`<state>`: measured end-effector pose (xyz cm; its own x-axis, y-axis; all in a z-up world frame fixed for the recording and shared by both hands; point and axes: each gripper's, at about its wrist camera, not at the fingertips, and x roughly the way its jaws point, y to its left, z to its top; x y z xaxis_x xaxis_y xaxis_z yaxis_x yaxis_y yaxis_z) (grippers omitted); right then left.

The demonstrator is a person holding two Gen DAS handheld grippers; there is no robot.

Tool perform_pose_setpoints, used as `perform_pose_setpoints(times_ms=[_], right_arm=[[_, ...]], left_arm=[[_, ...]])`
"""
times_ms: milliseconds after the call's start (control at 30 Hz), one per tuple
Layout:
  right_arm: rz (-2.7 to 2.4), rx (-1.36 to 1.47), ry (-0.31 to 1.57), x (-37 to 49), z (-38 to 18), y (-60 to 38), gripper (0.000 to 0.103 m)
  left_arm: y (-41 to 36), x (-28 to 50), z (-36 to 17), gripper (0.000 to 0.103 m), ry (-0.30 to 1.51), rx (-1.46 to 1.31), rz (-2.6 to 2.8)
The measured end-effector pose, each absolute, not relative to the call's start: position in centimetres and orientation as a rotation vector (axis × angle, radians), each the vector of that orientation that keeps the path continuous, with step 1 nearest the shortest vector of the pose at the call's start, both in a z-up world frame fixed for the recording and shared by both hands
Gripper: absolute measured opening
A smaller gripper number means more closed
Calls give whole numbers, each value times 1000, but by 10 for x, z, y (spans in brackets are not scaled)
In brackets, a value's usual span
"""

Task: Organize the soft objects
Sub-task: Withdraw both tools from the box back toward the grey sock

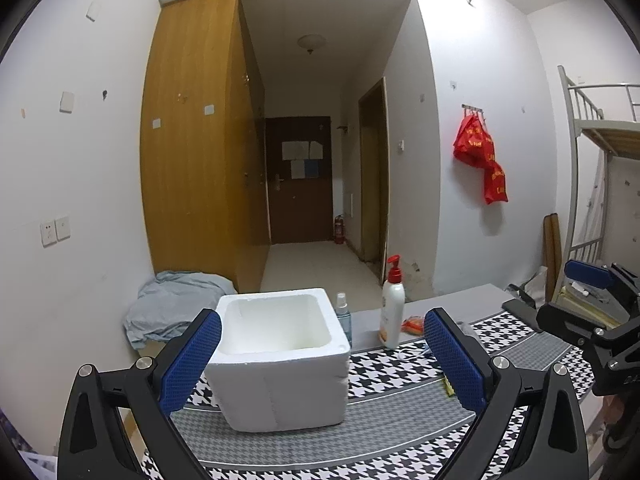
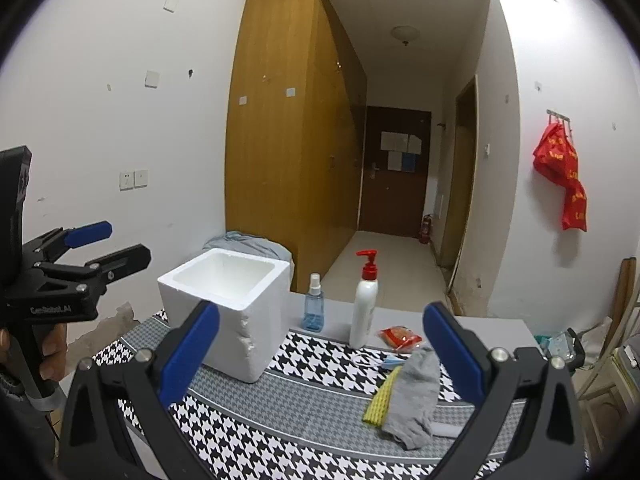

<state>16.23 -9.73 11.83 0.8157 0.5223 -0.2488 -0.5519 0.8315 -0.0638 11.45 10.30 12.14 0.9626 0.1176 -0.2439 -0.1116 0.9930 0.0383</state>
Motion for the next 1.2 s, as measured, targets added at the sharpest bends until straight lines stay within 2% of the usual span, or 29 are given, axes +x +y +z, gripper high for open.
perform_pose_setpoints(times_ms=[567, 1200], right_arm=[[538, -124, 205, 131, 110, -124, 103], [506, -134, 210, 127, 73, -147, 103]], left_arm=[[83, 85, 115, 102, 230, 9, 70], [46, 95, 73, 102, 251, 19, -35]])
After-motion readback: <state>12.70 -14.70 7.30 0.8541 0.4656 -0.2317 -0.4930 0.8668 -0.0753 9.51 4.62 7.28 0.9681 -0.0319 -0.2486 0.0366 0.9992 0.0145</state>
